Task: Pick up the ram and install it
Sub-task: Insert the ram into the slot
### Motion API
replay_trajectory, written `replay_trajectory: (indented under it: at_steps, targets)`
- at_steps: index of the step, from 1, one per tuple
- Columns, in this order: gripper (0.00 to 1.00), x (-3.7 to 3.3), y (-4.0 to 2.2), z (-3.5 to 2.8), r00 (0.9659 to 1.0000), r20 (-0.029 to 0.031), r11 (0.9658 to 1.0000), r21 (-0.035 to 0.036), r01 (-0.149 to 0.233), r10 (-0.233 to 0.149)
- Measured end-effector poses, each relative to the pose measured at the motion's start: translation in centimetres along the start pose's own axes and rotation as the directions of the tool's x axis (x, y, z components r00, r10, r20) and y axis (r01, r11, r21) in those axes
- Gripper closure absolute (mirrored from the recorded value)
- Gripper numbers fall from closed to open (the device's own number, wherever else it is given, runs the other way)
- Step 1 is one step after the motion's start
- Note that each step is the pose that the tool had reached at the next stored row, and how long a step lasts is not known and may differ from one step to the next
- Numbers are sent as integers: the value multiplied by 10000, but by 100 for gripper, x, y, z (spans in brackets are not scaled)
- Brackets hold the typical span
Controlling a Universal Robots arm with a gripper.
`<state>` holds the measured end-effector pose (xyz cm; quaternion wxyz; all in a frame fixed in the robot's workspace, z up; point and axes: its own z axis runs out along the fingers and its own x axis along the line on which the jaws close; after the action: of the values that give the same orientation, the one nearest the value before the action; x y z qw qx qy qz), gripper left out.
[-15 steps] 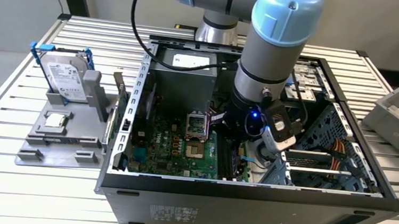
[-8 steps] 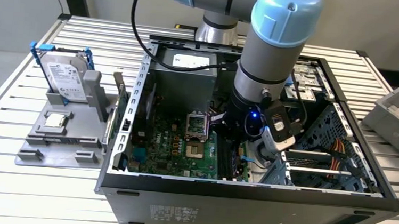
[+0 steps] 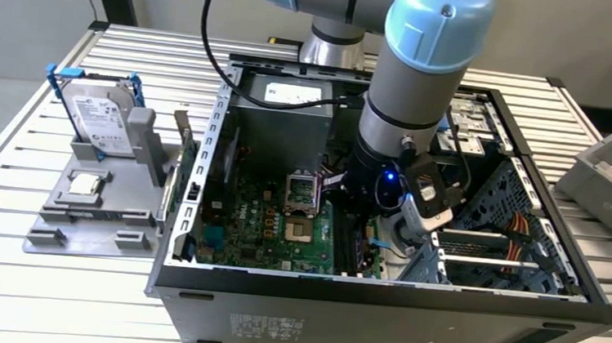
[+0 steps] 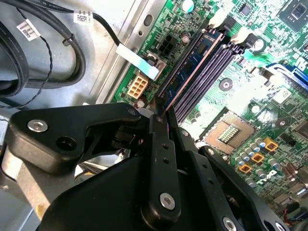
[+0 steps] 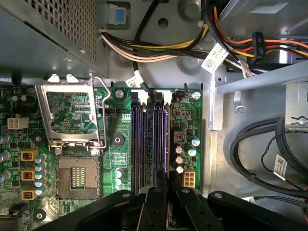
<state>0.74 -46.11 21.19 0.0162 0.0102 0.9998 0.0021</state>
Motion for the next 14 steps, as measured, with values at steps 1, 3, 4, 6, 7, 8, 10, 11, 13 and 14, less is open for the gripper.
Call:
replay_trajectory:
  at_steps: [1, 3, 4, 6, 7, 8, 10, 11, 13, 14]
  targets:
    - [100, 0, 0, 1, 10000, 0, 10000, 0, 0, 0]
    - [100, 0, 0, 3, 10000, 1, 10000, -2, 0, 0]
    - [100, 0, 0, 3, 10000, 0, 10000, -1, -1, 1]
    - [100, 0, 0, 4, 10000, 0, 10000, 0, 0, 0]
    - [100, 0, 0, 4, 10000, 0, 10000, 0, 0, 0]
    - [100, 0, 1, 7, 10000, 1, 10000, -2, 0, 0]
    - [100, 1, 2, 31, 10000, 1, 10000, -11, 0, 0]
    - [100, 2, 0, 46, 10000, 0, 10000, -6, -1, 1]
    - [100, 3, -6, 69, 10000, -3, 10000, -6, -1, 1]
    - [100, 3, -6, 71, 10000, -3, 10000, -7, -2, 2]
